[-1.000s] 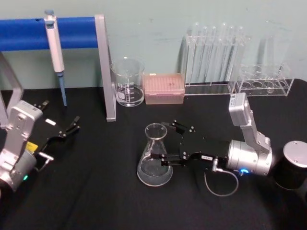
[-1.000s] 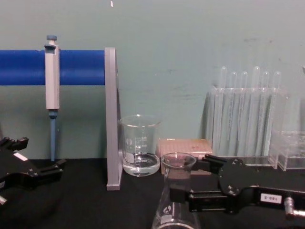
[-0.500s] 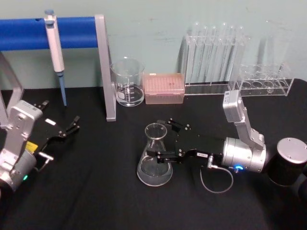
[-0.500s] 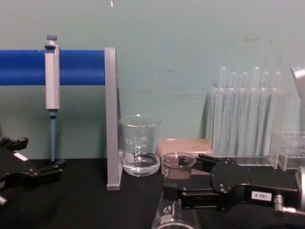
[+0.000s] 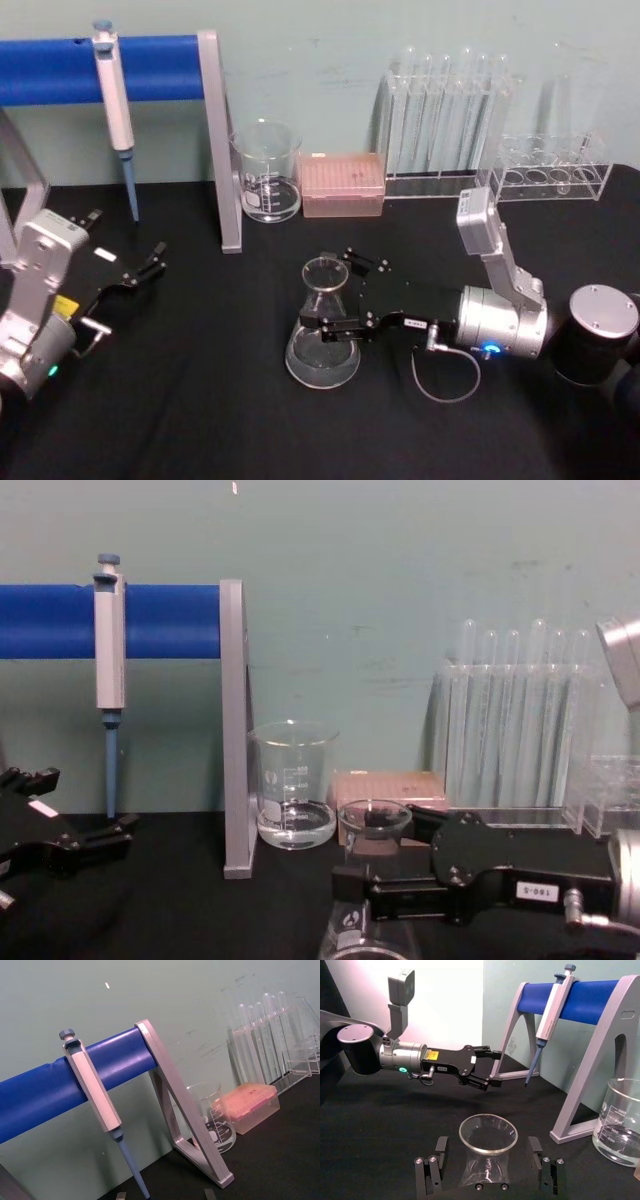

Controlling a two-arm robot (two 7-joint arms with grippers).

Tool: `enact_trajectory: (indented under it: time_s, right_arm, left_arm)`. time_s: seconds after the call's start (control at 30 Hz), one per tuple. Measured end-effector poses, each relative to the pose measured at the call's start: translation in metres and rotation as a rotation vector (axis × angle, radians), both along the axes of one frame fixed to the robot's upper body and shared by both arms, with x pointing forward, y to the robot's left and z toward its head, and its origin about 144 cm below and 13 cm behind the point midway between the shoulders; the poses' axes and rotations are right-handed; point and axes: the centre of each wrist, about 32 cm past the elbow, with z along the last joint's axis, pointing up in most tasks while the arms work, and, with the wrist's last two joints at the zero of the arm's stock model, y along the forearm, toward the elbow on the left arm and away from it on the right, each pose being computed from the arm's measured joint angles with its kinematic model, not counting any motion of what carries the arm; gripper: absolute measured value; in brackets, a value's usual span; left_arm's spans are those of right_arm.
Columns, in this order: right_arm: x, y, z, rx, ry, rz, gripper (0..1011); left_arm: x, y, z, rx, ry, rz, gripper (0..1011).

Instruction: Grasp the erlenmeyer flask with one hand, shake it three times, then place it back.

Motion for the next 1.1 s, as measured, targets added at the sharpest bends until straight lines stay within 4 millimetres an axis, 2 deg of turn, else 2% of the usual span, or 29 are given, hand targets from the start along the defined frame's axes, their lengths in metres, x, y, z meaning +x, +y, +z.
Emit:
enact_trajectory:
  time_s: [1.1]
  right_arm:
    - [-0.0011,0.0006,0.0001,-0.005,-0.001,-0.003,1003]
  left_arm:
    - [0.0,0.0,0.0,0.0,0.0,0.0,1001]
